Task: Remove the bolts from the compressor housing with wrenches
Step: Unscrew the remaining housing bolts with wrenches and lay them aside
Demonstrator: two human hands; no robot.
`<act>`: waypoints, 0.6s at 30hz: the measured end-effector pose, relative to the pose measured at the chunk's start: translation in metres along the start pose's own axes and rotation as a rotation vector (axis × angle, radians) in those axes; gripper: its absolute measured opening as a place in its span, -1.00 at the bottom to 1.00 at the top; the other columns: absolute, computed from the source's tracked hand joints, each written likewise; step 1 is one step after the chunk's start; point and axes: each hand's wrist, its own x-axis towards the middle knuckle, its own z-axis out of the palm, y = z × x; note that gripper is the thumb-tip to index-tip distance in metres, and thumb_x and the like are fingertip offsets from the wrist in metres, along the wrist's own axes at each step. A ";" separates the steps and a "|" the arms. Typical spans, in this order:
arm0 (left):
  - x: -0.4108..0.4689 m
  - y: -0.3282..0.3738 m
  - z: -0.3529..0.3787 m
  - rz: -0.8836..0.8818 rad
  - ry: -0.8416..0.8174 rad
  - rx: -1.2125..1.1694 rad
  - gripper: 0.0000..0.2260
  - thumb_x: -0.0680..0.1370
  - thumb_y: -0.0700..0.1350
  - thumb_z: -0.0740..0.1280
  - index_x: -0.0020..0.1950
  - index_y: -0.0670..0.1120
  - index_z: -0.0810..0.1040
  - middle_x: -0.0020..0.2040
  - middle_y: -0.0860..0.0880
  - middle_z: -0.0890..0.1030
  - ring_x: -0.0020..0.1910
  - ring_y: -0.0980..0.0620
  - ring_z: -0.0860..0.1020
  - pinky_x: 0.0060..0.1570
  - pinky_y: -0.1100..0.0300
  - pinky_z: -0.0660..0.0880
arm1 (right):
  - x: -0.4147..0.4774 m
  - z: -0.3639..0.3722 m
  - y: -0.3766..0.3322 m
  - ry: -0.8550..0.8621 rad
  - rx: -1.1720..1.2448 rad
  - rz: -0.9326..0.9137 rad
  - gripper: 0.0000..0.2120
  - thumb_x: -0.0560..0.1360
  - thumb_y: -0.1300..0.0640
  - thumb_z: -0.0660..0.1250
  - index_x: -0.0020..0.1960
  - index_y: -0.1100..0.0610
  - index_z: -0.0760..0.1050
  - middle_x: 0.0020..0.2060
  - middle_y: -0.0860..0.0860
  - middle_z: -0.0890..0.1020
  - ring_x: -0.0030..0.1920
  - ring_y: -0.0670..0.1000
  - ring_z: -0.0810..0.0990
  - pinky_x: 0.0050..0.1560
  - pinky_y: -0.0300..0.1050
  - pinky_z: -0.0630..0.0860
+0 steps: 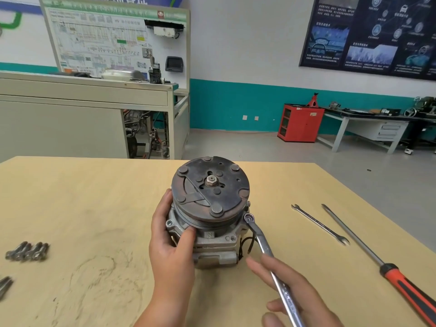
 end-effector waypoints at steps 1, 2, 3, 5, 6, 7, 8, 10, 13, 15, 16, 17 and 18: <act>0.000 0.000 0.000 0.002 0.002 0.002 -0.44 0.28 0.05 0.31 0.30 0.15 0.47 0.33 -0.03 0.52 0.34 -0.04 0.46 0.34 -0.22 0.35 | -0.004 -0.002 -0.002 0.037 0.009 -0.016 -0.72 0.24 0.21 0.48 -0.08 0.04 0.56 -0.09 -0.18 0.69 -0.36 -0.26 0.61 -0.43 -0.42 0.42; 0.000 0.000 0.000 0.002 0.002 0.005 -0.44 0.28 0.05 0.31 0.30 0.14 0.47 0.33 -0.03 0.52 0.34 -0.04 0.46 0.34 -0.22 0.35 | -0.005 -0.004 -0.007 0.060 0.009 -0.068 -0.68 0.16 0.16 0.52 -0.10 0.07 0.60 -0.14 -0.03 0.71 -0.34 -0.13 0.66 -0.47 -0.40 0.42; 0.000 0.000 0.000 0.003 -0.001 0.007 -0.43 0.28 0.05 0.31 0.31 0.14 0.46 0.33 -0.02 0.52 0.34 -0.03 0.46 0.34 -0.22 0.35 | -0.004 -0.007 -0.011 0.060 -0.025 -0.166 -0.59 0.07 -0.01 0.56 -0.10 0.05 0.65 -0.22 0.08 0.72 -0.34 0.00 0.68 -0.46 -0.38 0.44; 0.000 0.000 0.000 -0.003 -0.007 0.008 -0.42 0.28 0.05 0.31 0.32 0.15 0.46 0.33 0.00 0.52 0.34 -0.03 0.46 0.33 -0.22 0.36 | -0.002 -0.014 -0.023 0.095 -0.080 -0.343 -0.38 0.00 -0.44 0.45 -0.08 -0.11 0.68 -0.36 0.19 0.67 -0.42 0.13 0.64 -0.45 -0.32 0.45; 0.000 0.000 0.000 -0.005 -0.009 0.008 -0.42 0.28 0.05 0.31 0.32 0.16 0.46 0.33 0.00 0.52 0.34 -0.03 0.46 0.33 -0.22 0.36 | 0.000 -0.021 -0.024 0.124 -0.049 -0.381 -0.35 -0.01 -0.51 0.39 -0.10 -0.11 0.68 -0.43 0.21 0.64 -0.48 0.13 0.61 -0.48 -0.31 0.41; 0.000 0.000 0.000 -0.005 -0.011 0.009 -0.42 0.28 0.05 0.31 0.32 0.16 0.46 0.33 0.01 0.52 0.33 -0.02 0.46 0.33 -0.22 0.36 | 0.007 -0.026 -0.028 0.153 -0.021 -0.419 -0.35 0.00 -0.50 0.39 -0.15 -0.05 0.69 -0.49 0.22 0.60 -0.52 0.11 0.56 -0.51 -0.31 0.37; 0.000 -0.001 0.000 -0.004 -0.012 0.010 -0.42 0.28 0.05 0.31 0.32 0.16 0.46 0.33 0.01 0.52 0.33 -0.02 0.46 0.33 -0.21 0.37 | 0.014 -0.033 -0.029 0.180 0.009 -0.449 -0.40 0.04 -0.44 0.42 -0.20 0.02 0.70 -0.53 0.23 0.57 -0.55 0.08 0.52 -0.52 -0.32 0.34; 0.000 -0.001 0.000 -0.005 -0.012 0.006 -0.43 0.28 0.05 0.31 0.32 0.17 0.46 0.33 0.01 0.52 0.33 -0.02 0.47 0.32 -0.21 0.38 | 0.024 -0.042 -0.034 0.158 0.022 -0.489 -0.55 0.15 -0.26 0.39 -0.27 0.12 0.69 -0.57 0.25 0.51 -0.56 0.05 0.46 -0.51 -0.33 0.33; 0.000 -0.001 0.000 -0.004 -0.006 0.008 -0.43 0.28 0.04 0.31 0.31 0.18 0.46 0.32 0.00 0.52 0.33 -0.02 0.47 0.32 -0.21 0.38 | 0.026 -0.046 -0.023 0.100 -0.037 -0.523 -0.55 0.21 -0.28 0.40 -0.25 0.12 0.68 -0.59 0.23 0.51 -0.57 0.02 0.46 -0.50 -0.34 0.34; 0.000 -0.001 0.000 0.001 -0.003 0.013 -0.44 0.29 0.03 0.31 0.31 0.17 0.46 0.33 0.00 0.52 0.33 -0.02 0.47 0.33 -0.20 0.38 | 0.025 -0.049 -0.013 0.125 -0.055 -0.514 -0.74 0.32 -0.08 0.34 -0.23 0.09 0.67 -0.60 0.22 0.51 -0.58 0.01 0.47 -0.50 -0.33 0.35; 0.000 -0.001 0.000 0.002 -0.003 0.014 -0.45 0.30 0.02 0.31 0.31 0.17 0.46 0.33 0.00 0.52 0.33 -0.02 0.46 0.33 -0.20 0.38 | 0.026 -0.050 -0.009 0.133 -0.054 -0.508 -0.78 0.35 0.00 0.30 -0.23 0.08 0.67 -0.60 0.22 0.50 -0.58 0.01 0.46 -0.50 -0.33 0.35; 0.000 -0.001 0.000 0.001 -0.004 0.014 -0.45 0.30 0.01 0.32 0.31 0.17 0.46 0.33 0.00 0.52 0.33 -0.02 0.46 0.33 -0.20 0.38 | 0.027 -0.049 -0.006 0.129 -0.019 -0.494 -0.76 0.36 -0.05 0.31 -0.25 0.08 0.66 -0.61 0.22 0.49 -0.58 0.00 0.45 -0.50 -0.34 0.34; 0.000 0.000 0.000 0.000 -0.005 0.011 -0.45 0.30 0.01 0.32 0.32 0.17 0.46 0.33 0.01 0.52 0.33 -0.01 0.47 0.32 -0.20 0.38 | 0.029 -0.049 -0.004 0.125 0.052 -0.477 -0.67 0.31 -0.17 0.37 -0.28 0.10 0.65 -0.62 0.22 0.48 -0.59 -0.01 0.44 -0.50 -0.36 0.33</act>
